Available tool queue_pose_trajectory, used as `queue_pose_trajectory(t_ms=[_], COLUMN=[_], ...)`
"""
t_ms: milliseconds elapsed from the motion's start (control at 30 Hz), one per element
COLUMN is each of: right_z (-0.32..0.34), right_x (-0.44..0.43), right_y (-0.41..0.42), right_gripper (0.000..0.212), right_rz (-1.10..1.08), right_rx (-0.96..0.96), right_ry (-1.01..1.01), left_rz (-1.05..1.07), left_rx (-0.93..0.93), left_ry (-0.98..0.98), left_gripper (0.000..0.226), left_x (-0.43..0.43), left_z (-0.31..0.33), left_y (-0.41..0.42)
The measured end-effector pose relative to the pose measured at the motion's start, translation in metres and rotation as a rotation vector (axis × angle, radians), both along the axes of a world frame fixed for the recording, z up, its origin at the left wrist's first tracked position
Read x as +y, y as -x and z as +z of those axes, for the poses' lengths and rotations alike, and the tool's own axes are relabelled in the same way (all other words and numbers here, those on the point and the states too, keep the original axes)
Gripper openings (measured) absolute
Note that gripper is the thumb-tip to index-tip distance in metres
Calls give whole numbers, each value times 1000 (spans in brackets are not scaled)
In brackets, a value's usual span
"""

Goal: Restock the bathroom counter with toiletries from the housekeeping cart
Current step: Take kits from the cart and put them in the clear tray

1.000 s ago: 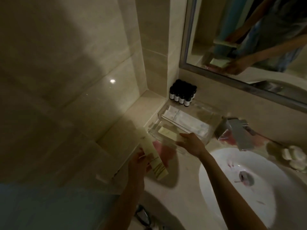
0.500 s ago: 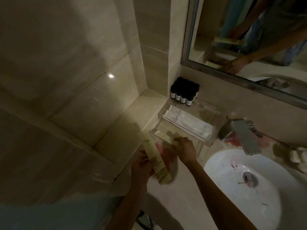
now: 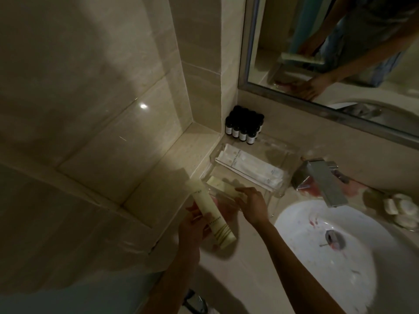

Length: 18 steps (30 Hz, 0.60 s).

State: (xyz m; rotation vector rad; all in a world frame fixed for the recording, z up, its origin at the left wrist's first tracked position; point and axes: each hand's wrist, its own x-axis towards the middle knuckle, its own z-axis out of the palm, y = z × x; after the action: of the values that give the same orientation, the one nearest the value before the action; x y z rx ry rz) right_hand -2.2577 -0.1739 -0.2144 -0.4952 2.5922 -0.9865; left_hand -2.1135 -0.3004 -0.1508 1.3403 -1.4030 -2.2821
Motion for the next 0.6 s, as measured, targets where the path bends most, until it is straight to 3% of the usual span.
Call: queue_pose_trajectory(t_ms=[167,233,267,467,600], right_z=[36,53,59,67,62], right_x=[6,6,6,4,8], right_y=[-5,-15,-20,-35,-28], right_gripper=[26,30,33,56,40], right_rz=[-19,64,111,266,269], right_rx=[-95,-97,-82,106,131], right_ry=[222,247,239,-39,-32], left_rz=[-45,-71,-85,-168,-172], left_rx=[-19,-36,-25,-45,-22], left_ry=[3,10,-21,-73,-203], left_gripper=[30,16,9,13,7], left_x=[2,3,4,12,13], left_z=[-1,0,2,3,1], left_y=[12,23,29,50,53])
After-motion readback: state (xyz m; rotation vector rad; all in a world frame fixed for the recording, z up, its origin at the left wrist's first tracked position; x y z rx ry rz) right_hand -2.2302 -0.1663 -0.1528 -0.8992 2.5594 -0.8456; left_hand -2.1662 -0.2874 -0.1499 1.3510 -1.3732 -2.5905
